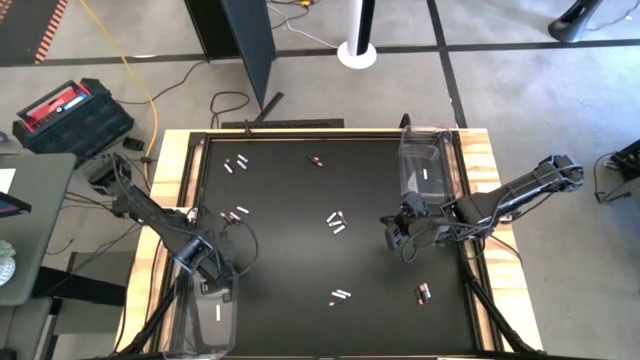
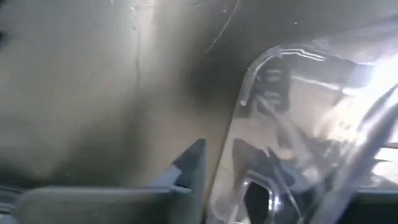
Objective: Sort batteries
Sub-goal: Move the left transparent bin beside the right transparent bin
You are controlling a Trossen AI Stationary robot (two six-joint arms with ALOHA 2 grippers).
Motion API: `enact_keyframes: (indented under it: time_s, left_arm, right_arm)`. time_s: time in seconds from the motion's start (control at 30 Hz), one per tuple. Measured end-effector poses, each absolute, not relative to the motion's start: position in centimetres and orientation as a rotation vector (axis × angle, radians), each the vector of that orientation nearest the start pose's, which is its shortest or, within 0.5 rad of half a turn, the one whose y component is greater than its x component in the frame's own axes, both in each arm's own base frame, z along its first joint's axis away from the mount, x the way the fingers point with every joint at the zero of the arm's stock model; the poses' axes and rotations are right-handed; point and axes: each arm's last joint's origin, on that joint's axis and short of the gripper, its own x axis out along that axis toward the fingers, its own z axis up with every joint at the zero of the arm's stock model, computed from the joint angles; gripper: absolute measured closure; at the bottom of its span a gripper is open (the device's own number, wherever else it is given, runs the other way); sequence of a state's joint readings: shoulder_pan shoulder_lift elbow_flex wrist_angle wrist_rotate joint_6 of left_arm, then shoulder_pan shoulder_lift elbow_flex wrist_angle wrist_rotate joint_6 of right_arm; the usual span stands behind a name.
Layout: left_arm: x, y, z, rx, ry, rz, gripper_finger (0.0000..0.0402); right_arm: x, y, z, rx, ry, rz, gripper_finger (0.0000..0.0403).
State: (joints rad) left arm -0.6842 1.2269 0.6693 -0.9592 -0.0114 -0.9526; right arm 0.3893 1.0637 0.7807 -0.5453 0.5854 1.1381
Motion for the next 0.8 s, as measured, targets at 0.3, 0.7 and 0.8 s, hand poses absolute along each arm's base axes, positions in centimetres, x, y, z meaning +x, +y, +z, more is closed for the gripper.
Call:
enact_keyframes:
  time_s: [0.3, 0.7, 0.8]
  left_arm:
    - [15.2, -10.5, 19.9, -0.279, 1.517, 0.182, 0.0398]
    - [19.6, -5.8, 27.8, -0.368, 1.355, 0.212, 0.0400]
    - [20.3, -3.5, 29.3, -0.376, 1.310, 0.244, 0.0401]
  right_arm:
    - [19.7, 6.4, 25.6, 0.653, 0.538, -0.537, 0.0395]
    - [19.3, 7.4, 25.4, 0.589, 0.632, -0.417, 0.0395]
    - [18.7, 7.9, 25.1, 0.570, 0.675, -0.413, 0.0395]
